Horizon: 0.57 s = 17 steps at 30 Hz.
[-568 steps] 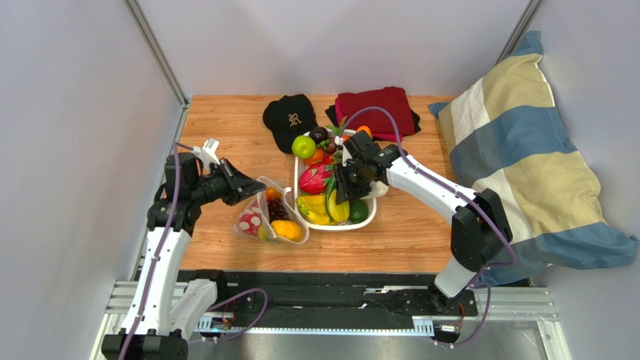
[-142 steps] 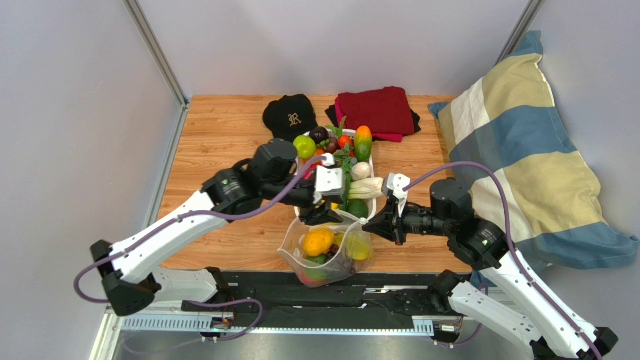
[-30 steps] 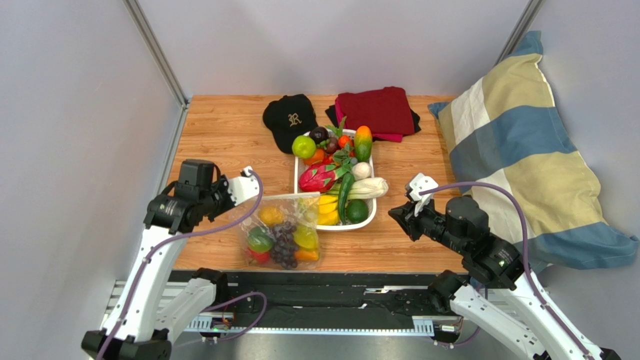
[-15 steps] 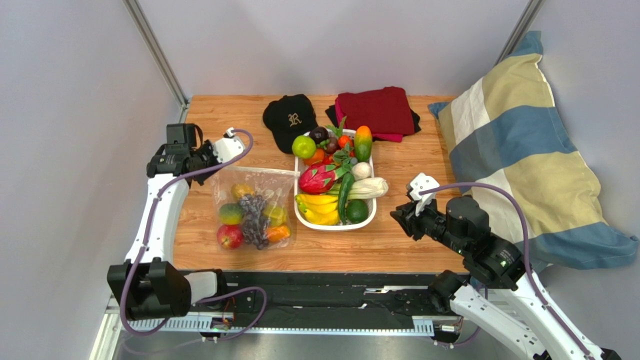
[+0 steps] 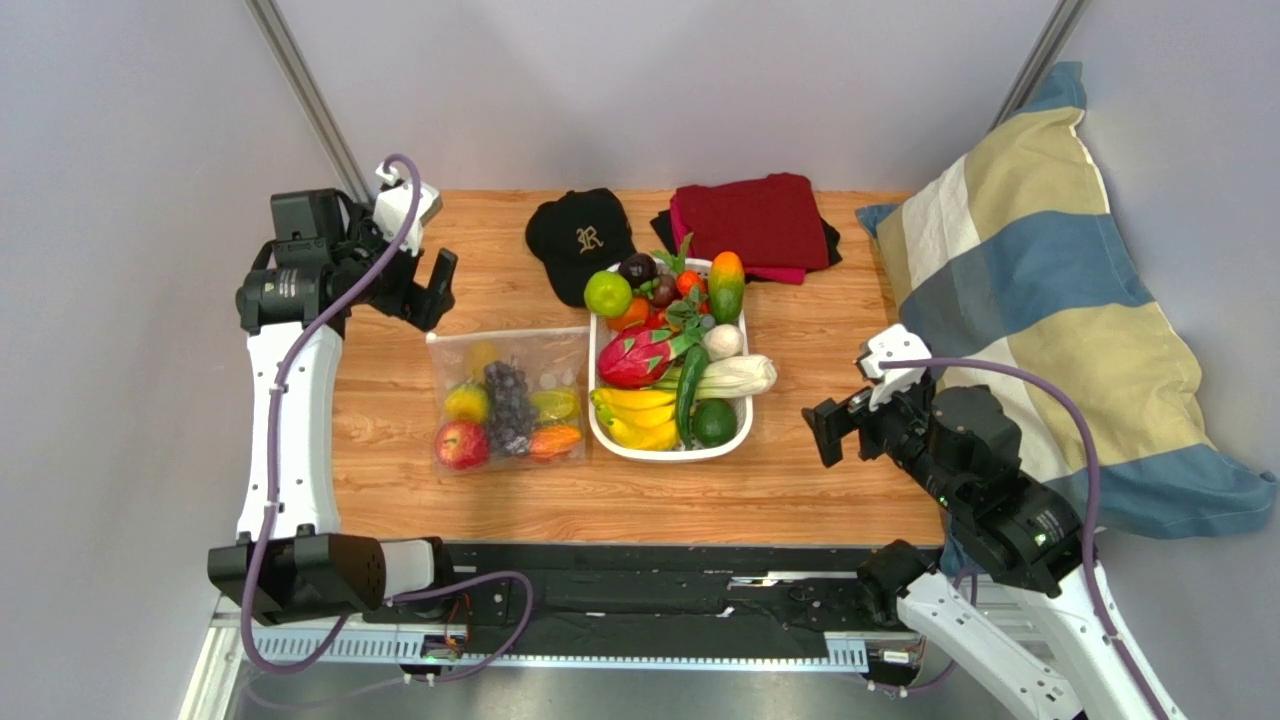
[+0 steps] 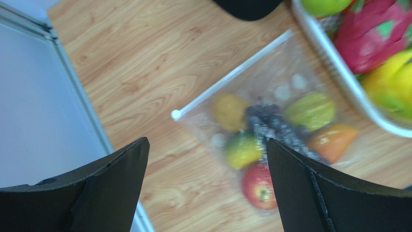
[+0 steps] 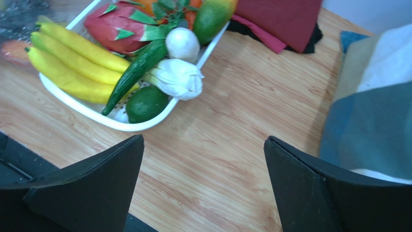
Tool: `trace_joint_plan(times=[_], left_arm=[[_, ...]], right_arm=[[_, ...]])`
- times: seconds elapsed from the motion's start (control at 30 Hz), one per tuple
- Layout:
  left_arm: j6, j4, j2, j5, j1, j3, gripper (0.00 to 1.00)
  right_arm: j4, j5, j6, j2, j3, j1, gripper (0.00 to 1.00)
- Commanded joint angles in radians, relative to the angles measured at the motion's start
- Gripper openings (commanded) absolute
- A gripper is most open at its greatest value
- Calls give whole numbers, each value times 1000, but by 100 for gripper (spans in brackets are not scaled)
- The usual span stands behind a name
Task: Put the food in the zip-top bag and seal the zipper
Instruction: Reset both arms
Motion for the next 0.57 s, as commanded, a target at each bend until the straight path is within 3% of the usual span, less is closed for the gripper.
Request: trace_joint_plan(times=[0.0,0.37,0.53], left_arm=[[-247,-123,-91,170,4,26,99],[-270,-158,-390,80,4,-214,99],[-278,-170,-441,58,4,-225,99]], right_arm=[[-58,27,45,-28,80,-90,100],[-155,-128,188,-76,102,-300,100],[-149,-142,195,-82,99,-336,100]])
